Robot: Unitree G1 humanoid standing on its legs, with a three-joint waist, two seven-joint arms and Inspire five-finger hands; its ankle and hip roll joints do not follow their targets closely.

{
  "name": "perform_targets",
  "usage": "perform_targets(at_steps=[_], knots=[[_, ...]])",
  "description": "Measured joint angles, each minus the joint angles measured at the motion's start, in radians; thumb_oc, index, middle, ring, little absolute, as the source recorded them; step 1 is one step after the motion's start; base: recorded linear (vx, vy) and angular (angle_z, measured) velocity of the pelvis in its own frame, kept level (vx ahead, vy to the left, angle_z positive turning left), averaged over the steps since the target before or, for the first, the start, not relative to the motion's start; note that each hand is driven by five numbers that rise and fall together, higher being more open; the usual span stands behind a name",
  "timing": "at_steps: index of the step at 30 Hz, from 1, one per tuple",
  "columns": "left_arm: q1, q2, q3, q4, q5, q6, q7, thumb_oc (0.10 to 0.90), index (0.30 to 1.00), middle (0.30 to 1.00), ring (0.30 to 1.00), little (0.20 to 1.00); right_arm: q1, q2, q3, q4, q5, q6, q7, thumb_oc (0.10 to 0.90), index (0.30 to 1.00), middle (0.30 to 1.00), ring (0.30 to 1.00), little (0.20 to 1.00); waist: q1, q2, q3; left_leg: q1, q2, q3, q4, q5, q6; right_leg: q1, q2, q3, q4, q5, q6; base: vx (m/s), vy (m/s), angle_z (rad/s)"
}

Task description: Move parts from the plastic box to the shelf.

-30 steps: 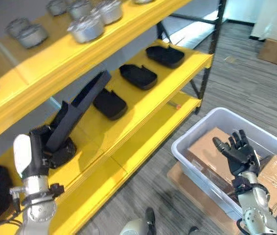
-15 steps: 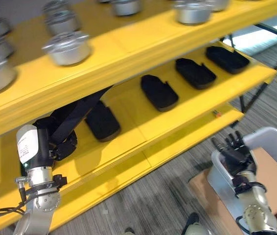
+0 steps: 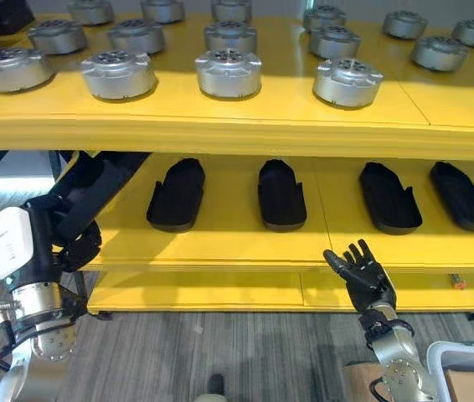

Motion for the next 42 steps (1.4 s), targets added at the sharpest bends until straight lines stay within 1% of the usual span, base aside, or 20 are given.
perform_targets(at_steps=[1, 2, 4, 7, 10, 15, 18, 25, 33, 38, 39, 41, 42], knots=[[0.012, -0.026, -0.005, -0.005, 0.013, 0.003, -0.002, 0.400, 0.300, 0.300, 0.300, 0.300, -0.001, -0.005, -0.007, 0.011, 0.000, 0.002, -0.001, 0.900, 1.000, 1.000, 1.000, 1.000, -0.003, 0.019, 0.001, 0.004, 0.018, 0.009, -0.003, -0.001, 0.000, 0.008, 0.015, -0.004, -0.012, 0.012, -0.007, 0.01, -0.014, -0.07], [0.031, -0.031, -0.004, -0.011, 0.020, 0.002, -0.002, 0.400, 0.300, 0.300, 0.300, 0.300, 0.000, -0.012, -0.016, 0.014, 0.000, 0.002, 0.001, 0.900, 1.000, 1.000, 1.000, 1.000, 0.001, 0.020, -0.001, 0.005, 0.037, 0.023, -0.005, 0.000, -0.012, 0.012, 0.030, -0.002, -0.027, 0.017, -0.014, 0.02, -0.010, -0.16], [0.045, -0.035, -0.008, -0.011, 0.025, 0.003, -0.004, 0.400, 0.300, 0.300, 0.300, 0.300, 0.003, -0.028, -0.025, 0.021, 0.000, 0.004, 0.000, 0.900, 1.000, 1.000, 1.000, 1.000, -0.006, 0.038, 0.004, 0.004, 0.059, 0.025, -0.004, 0.004, -0.016, 0.011, 0.051, -0.007, -0.031, 0.022, -0.022, 0.03, 0.001, -0.09], [0.051, -0.041, -0.013, -0.015, 0.026, 0.001, -0.008, 0.400, 0.300, 0.300, 0.300, 0.300, 0.013, -0.054, -0.028, 0.022, 0.000, 0.006, -0.002, 0.900, 1.000, 1.000, 1.000, 1.000, -0.009, 0.056, 0.001, 0.008, 0.071, 0.026, -0.004, 0.009, -0.024, 0.014, 0.062, -0.006, -0.032, 0.028, -0.029, 0.03, 0.025, -0.02], [0.051, -0.042, -0.013, -0.021, 0.025, 0.002, -0.008, 0.400, 0.300, 0.300, 0.300, 0.300, 0.013, -0.056, -0.028, 0.022, 0.000, 0.011, -0.001, 0.900, 1.000, 1.000, 1.000, 1.000, -0.008, 0.062, 0.001, 0.008, 0.071, 0.027, -0.004, 0.011, -0.027, 0.014, 0.064, -0.006, -0.029, 0.030, -0.028, 0.03, 0.040, 0.00], [0.051, -0.065, -0.011, -0.021, 0.025, 0.005, -0.009, 0.400, 0.300, 0.300, 0.300, 0.300, 0.013, -0.056, -0.023, 0.022, -0.002, 0.036, 0.000, 0.900, 1.000, 1.000, 1.000, 1.000, -0.005, 0.062, 0.001, 0.007, 0.055, 0.027, -0.001, 0.016, -0.037, 0.016, 0.051, -0.010, -0.029, 0.034, -0.023, 0.04, 0.063, 0.03], [0.051, -0.071, -0.010, -0.021, 0.025, 0.007, -0.012, 0.400, 0.300, 0.300, 0.300, 0.300, 0.012, -0.056, -0.023, 0.022, -0.002, 0.043, 0.002, 0.900, 1.000, 1.000, 1.000, 1.000, 0.000, 0.061, 0.000, 0.007, 0.051, 0.026, -0.001, 0.015, -0.036, 0.018, 0.047, -0.013, -0.028, 0.034, -0.022, 0.04, 0.072, 0.03], [0.051, -0.071, -0.007, -0.020, 0.024, 0.007, -0.011, 0.400, 0.300, 0.300, 0.300, 0.300, 0.012, -0.056, -0.023, 0.022, -0.004, 0.048, 0.003, 0.900, 1.000, 1.000, 1.000, 1.000, -0.002, 0.056, -0.001, 0.007, 0.045, 0.026, -0.004, 0.012, -0.031, 0.018, 0.041, -0.013, -0.028, 0.034, -0.022, 0.04, 0.112, 0.00], [0.051, -0.071, 0.007, -0.020, 0.022, 0.004, -0.017, 0.400, 0.300, 0.300, 0.300, 0.300, 0.012, -0.055, -0.026, 0.021, -0.004, 0.049, 0.005, 0.900, 1.000, 1.000, 1.000, 1.000, 0.000, 0.032, -0.003, 0.006, 0.036, 0.030, -0.001, 0.011, -0.029, 0.016, 0.031, -0.016, -0.028, 0.037, -0.018, 0.01, 0.161, 0.00], [0.048, -0.069, 0.008, -0.015, 0.014, -0.016, -0.026, 0.400, 0.300, 0.300, 0.300, 0.300, 0.014, -0.051, -0.036, 0.021, -0.005, 0.049, 0.003, 0.900, 1.000, 1.000, 1.000, 1.000, -0.006, 0.009, -0.003, 0.007, 0.008, 0.052, 0.000, 0.008, -0.020, 0.008, 0.001, -0.013, -0.023, 0.042, -0.015, -0.04, 0.168, -0.04], [0.047, -0.067, 0.008, -0.015, 0.013, -0.019, -0.029, 0.400, 0.300, 0.300, 0.300, 0.300, 0.015, -0.047, -0.038, 0.021, -0.005, 0.049, 0.003, 0.900, 1.000, 1.000, 1.000, 1.000, -0.006, 0.005, -0.003, 0.005, 0.002, 0.055, 0.000, 0.007, -0.018, 0.004, -0.006, -0.015, -0.016, 0.044, -0.016, -0.08, 0.134, -0.15], [0.051, -0.067, 0.009, -0.016, 0.010, -0.025, -0.033, 0.400, 0.300, 0.300, 0.300, 0.300, 0.013, -0.040, -0.042, 0.021, -0.005, 0.049, 0.003, 0.900, 1.000, 1.000, 1.000, 1.000, 0.000, 0.005, -0.003, 0.007, 0.002, 0.077, 0.000, 0.008, -0.014, -0.026, -0.012, -0.025, 0.020, 0.051, -0.016, -0.04, 0.095, -0.33], [0.057, -0.066, 0.010, -0.015, 0.010, -0.026, -0.040, 0.400, 0.300, 0.300, 0.300, 0.300, 0.013, -0.034, -0.040, 0.021, -0.005, 0.049, 0.007, 0.900, 1.000, 1.000, 1.000, 1.000, 0.003, 0.009, -0.001, 0.008, 0.008, 0.105, -0.005, -0.001, -0.006, -0.053, -0.016, -0.086, 0.052, 0.076, -0.030, -0.02, 0.089, -0.46]])
